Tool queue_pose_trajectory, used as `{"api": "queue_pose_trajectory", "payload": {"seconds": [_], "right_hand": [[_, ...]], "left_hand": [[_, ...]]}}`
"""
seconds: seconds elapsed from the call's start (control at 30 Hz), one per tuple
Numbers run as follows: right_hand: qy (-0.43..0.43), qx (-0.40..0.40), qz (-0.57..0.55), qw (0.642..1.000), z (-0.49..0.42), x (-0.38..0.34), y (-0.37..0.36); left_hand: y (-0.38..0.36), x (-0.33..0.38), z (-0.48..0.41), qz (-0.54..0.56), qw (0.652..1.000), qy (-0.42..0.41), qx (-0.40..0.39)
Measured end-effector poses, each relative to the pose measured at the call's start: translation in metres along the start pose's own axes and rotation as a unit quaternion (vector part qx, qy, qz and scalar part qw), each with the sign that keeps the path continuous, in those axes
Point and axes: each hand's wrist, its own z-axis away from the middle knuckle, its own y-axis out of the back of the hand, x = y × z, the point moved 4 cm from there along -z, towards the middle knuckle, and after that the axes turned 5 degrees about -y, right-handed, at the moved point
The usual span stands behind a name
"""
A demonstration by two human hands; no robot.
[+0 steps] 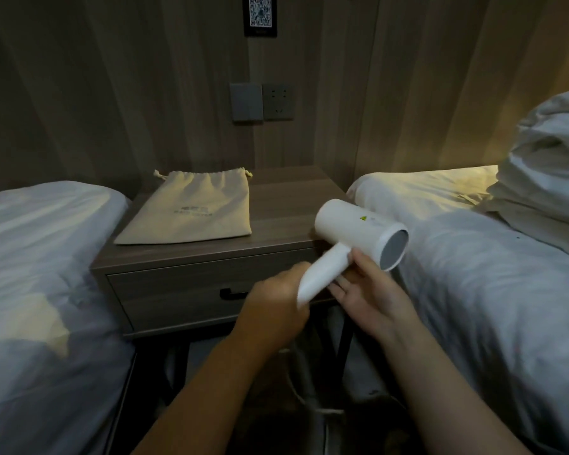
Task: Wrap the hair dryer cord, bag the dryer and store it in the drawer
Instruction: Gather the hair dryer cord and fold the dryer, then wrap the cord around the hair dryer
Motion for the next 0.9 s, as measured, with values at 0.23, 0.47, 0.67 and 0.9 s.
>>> {"api": "queue_pose_trajectory", "payload": {"seconds": [0.23, 0.47, 0.67, 0.9], "right_hand": [[0.045, 0.067, -0.038, 0.996, -0.002, -0.005, 0.008], [0.073, 0.056, 0.258, 0.962, 0.01, -0.03, 0.008], [0.009, 0.014, 0.479, 0.878, 0.024, -0.029, -0.003], [-0.02, -0.107, 0.618, 0.778, 0.031, -0.012, -0.013]], "left_hand": [[-0.012, 0.004, -0.001, 0.067, 0.991, 0.018, -0.116], [0.019, -0.026, -0.011, 0.318, 0.931, 0.176, 0.04], [0.025, -0.029, -0.015, 0.381, 0.91, 0.164, 0.006], [0.018, -0.018, -0.003, 0.382, 0.893, 0.159, -0.175]]}}
